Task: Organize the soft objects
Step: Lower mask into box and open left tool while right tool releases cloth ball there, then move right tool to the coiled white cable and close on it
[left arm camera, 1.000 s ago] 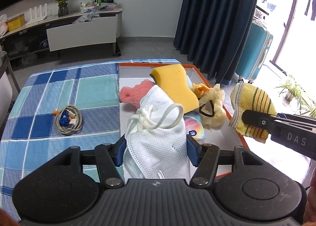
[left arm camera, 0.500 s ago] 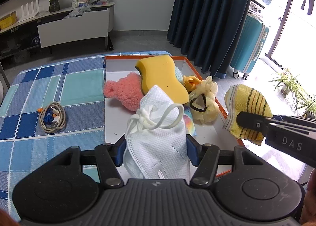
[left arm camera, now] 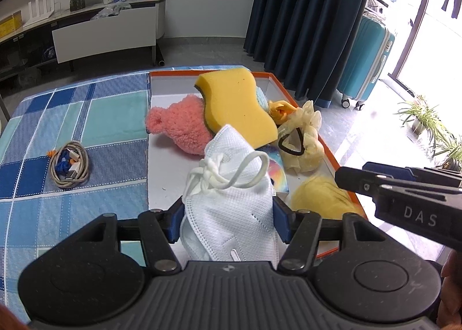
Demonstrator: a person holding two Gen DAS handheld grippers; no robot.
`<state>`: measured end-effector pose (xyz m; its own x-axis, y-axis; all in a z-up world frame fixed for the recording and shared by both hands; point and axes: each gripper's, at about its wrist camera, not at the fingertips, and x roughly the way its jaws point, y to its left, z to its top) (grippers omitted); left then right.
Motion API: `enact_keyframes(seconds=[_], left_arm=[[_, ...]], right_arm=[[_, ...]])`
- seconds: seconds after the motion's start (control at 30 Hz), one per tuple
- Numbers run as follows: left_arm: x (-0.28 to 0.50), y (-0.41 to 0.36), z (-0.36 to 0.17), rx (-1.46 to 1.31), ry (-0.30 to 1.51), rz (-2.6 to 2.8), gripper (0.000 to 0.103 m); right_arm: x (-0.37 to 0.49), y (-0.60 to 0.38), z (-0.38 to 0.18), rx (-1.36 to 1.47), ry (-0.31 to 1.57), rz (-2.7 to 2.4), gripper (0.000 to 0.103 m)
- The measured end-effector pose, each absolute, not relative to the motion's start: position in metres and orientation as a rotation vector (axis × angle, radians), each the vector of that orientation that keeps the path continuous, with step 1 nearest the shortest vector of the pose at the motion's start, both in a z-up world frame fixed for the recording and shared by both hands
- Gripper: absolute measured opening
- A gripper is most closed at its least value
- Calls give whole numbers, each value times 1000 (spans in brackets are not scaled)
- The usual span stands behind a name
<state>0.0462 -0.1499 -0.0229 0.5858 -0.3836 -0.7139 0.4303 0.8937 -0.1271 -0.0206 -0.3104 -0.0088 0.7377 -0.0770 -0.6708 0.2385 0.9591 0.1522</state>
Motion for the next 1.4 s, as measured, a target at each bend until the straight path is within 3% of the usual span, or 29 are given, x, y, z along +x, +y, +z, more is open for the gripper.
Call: enact_keyframes(seconds=[0.07,0.37,0.47,0.53,0.97,1.4], left_arm=[[47,-149,-25,61,824,-473,61],[50,-153,-30,41,846,-506,63],[50,-151,-28,5,842,-518,80],[51,-149,-25,10,824,-501,85],[42,-115,-6,-2,774,-393,89],[55,-23,-7,-95,782,-196,90]], right_arm=[[-23,-310,-9,233,725,-172,55],[-32,-314,1,238,682,-196,58],[-33,-314,3,238,674,-199,58],[-34,-313,5,239,669,-196,58],[-31,-284,19,203,647,-134,59],[-1,-224,13,158,683,12,60]])
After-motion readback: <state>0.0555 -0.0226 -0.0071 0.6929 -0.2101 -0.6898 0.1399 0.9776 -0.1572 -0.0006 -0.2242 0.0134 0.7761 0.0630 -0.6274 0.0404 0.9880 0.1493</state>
